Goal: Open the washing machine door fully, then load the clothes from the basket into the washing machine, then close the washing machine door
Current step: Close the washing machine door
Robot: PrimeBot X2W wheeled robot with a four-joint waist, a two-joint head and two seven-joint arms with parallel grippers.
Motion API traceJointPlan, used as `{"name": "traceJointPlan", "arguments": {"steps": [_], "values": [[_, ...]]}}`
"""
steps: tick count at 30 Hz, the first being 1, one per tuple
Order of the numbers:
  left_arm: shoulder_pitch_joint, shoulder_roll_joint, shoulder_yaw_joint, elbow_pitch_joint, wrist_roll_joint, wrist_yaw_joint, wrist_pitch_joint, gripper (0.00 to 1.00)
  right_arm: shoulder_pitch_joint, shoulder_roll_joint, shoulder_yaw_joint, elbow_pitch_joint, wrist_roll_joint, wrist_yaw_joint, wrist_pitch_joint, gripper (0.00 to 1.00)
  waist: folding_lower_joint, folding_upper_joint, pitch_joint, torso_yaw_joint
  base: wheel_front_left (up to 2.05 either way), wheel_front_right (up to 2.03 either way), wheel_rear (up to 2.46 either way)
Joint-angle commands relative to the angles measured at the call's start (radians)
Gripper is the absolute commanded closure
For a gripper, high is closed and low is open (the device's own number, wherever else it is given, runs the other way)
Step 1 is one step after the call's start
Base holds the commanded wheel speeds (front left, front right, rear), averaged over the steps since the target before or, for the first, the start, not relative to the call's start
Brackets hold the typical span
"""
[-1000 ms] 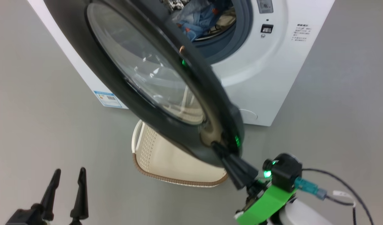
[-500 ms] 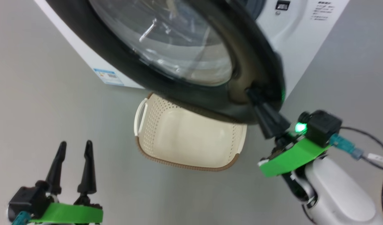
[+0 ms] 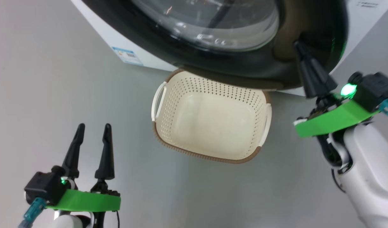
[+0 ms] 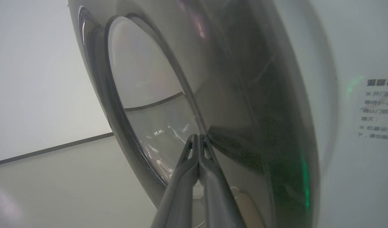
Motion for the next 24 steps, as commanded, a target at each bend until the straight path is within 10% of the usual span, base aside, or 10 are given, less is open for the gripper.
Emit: {"name": "traceJointPlan", "arguments": {"steps": [1,24], "values": [[-0.02,0.015,0.028,-0.027,-0.004,0.001,-0.006,0.0,-0.021,-0.001,-0.002,-0.019,-0.011,0.0,-0.008,1.0,-0.0001,0.0,0.024,0.021,0.0,0.0,0.0],[-0.103,0.023,-0.036,-0.035,-0.016,0.001,-0.006,0.0,-0.197,0.003,-0.147,0.024,-0.076,0.0,-0.008,1.0,-0.0001,0.0,0.136,0.053,0.0,0.0,0.0]]}}
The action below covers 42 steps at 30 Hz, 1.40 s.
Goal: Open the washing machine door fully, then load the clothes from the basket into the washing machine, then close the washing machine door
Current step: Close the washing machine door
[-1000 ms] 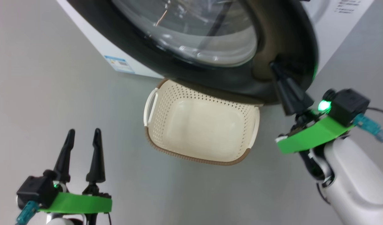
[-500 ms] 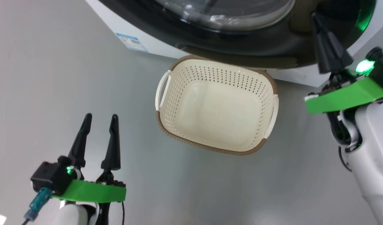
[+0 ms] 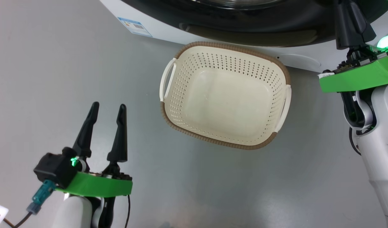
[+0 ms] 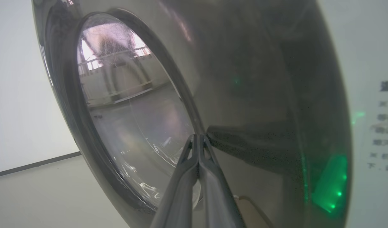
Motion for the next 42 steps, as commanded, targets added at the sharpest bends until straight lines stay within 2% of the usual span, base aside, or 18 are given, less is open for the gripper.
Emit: {"name": "traceJointPlan", "arguments": {"steps": [1,8,9,12,15,17,18,31,42], "values": [[-0.013,0.034,0.029,-0.029,-0.008,0.001,-0.006,0.0,-0.027,0.0,-0.022,-0.014,-0.005,-0.009,-0.005,1.0,0.0,0.0,0.006,0.001,0.0,0.0,0.0],[-0.016,0.044,0.025,-0.02,-0.009,0.001,-0.006,0.0,-0.023,0.016,-0.006,-0.007,-0.01,-0.009,-0.005,1.0,0.0,0.0,-0.005,-0.006,0.0,0.0,0.0],[-0.014,0.046,0.024,-0.016,-0.01,0.001,-0.006,0.0,-0.016,0.019,0.001,-0.005,-0.008,-0.009,-0.005,0.89,0.0,0.0,-0.012,-0.008,0.0,0.0,0.0],[-0.003,0.055,0.026,-0.004,-0.011,0.001,-0.006,0.0,0.012,0.028,0.015,0.003,-0.002,-0.009,-0.005,0.75,0.0,0.0,-0.037,-0.018,0.0,0.0,0.0],[0.009,0.065,0.031,0.009,-0.013,0.001,-0.006,0.0,0.047,0.04,0.021,0.009,0.008,-0.009,-0.005,0.52,0.0,0.0,-0.066,-0.03,0.0,0.0,0.0],[0.019,0.072,0.037,0.015,-0.013,0.001,-0.006,0.0,0.075,0.05,0.022,0.012,0.012,-0.009,-0.005,0.03,0.0,0.0,-0.085,-0.04,0.0,0.0,0.0],[0.024,0.075,0.041,0.018,-0.013,0.001,-0.006,0.0,0.09,0.055,0.021,0.013,0.014,-0.009,-0.005,0.0,0.0,0.0,-0.095,-0.046,0.0,0.0,0.0],[0.103,0.128,0.098,0.019,0.001,0.001,-0.006,0.0,0.308,0.119,-0.001,0.004,0.025,-0.009,-0.005,0.0,0.0,0.0,-0.22,-0.158,0.0,0.0,0.0],[0.152,0.161,0.129,0.019,0.011,0.001,-0.006,0.0,0.442,0.142,-0.002,0.01,0.032,-0.009,-0.005,0.0,0.0,0.0,-0.304,-0.255,0.0,0.0,0.0]]}}
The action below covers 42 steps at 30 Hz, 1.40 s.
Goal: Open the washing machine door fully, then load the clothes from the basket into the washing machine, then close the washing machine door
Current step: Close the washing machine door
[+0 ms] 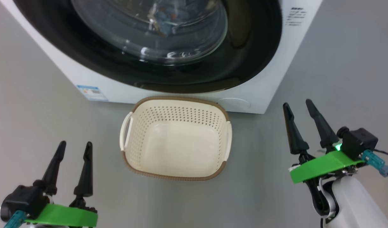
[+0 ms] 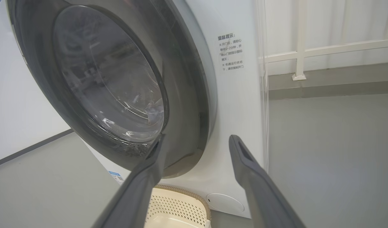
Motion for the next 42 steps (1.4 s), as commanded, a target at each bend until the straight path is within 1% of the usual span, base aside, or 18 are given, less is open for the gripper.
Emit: {"name": "traceJointPlan", "arguments": {"steps": [1,14,26,35,42], "values": [[0.007,0.036,0.041,-0.02,0.01,0.001,-0.006,0.0,0.025,0.008,0.012,-0.023,0.011,-0.002,-0.005,0.0,0.0002,0.0,-0.046,-0.05,0.0,0.0,0.0],[0.039,0.056,0.072,-0.015,0.01,0.001,-0.006,0.0,0.102,0.006,-0.012,-0.052,0.007,-0.002,-0.005,0.0,0.0002,0.0,-0.069,-0.139,0.0,0.0,0.0],[0.074,0.059,0.119,-0.007,0.015,0.001,-0.006,0.0,0.184,0.011,-0.049,-0.063,0.007,-0.002,-0.005,0.0,0.0002,0.0,-0.1,-0.209,0.0,0.0,0.0],[0.122,0.058,0.156,-0.01,0.021,0.001,-0.006,0.0,0.232,0.019,-0.063,-0.068,0.01,-0.002,-0.005,0.0,0.0002,0.0,-0.13,-0.236,0.0,0.0,0.0],[0.135,0.053,0.17,-0.014,0.029,0.001,-0.006,0.0,0.248,0.018,-0.069,-0.071,0.011,-0.002,-0.005,0.0,0.0002,0.0,-0.142,-0.235,0.0,0.0,0.0]]}}
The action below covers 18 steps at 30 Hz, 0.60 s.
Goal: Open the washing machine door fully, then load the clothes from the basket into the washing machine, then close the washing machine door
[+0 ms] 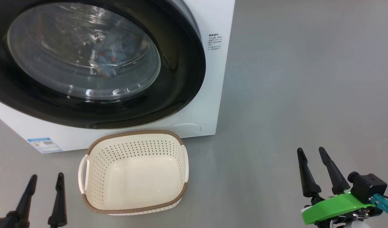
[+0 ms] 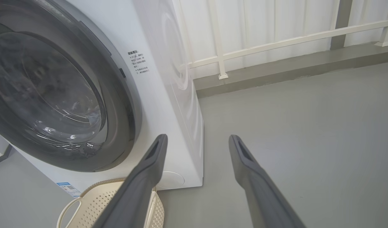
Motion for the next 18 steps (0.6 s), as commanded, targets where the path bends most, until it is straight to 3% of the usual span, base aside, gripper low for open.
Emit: {"name": "traceJointPlan", "arguments": {"steps": [1,18], "values": [[-0.011,0.024,0.04,-0.023,0.012,0.001,-0.006,0.0,-0.003,-0.007,0.017,-0.027,0.01,-0.002,-0.005,0.0,0.0,0.0,-0.003,0.002,0.0,0.0,0.0],[-0.005,0.009,0.05,-0.032,0.023,0.001,-0.006,0.0,0.001,-0.012,0.014,-0.031,0.008,-0.002,-0.005,0.0,0.0,0.0,-0.013,0.013,0.0,0.0,0.0]]}}
